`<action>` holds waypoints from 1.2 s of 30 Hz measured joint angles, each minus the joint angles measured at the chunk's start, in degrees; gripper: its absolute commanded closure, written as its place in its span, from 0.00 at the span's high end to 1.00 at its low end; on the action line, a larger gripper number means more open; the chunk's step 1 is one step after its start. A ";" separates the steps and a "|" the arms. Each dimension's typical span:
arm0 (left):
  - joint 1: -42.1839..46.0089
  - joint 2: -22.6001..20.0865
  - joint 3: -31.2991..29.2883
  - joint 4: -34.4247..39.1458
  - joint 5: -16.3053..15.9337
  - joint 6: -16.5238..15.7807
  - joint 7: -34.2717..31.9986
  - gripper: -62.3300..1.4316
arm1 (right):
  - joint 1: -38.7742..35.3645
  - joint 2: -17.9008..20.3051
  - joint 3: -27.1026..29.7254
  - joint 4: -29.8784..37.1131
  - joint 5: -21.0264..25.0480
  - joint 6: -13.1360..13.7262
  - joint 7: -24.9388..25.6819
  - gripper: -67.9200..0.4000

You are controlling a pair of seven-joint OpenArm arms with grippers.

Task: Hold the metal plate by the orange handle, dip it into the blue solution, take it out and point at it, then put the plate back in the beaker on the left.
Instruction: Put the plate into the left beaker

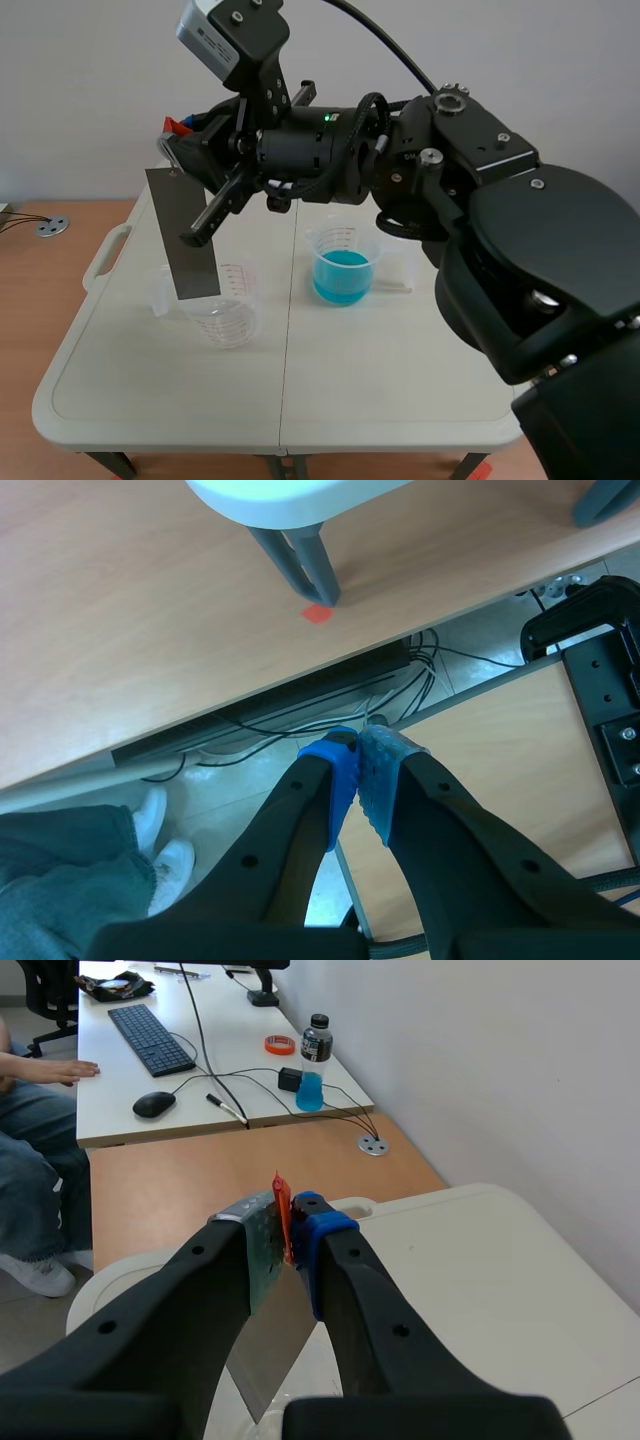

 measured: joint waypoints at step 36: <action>0.00 0.00 0.00 0.00 0.00 0.00 0.00 0.04 | -2.14 0.00 1.16 -8.44 -1.27 -3.15 -0.50 0.02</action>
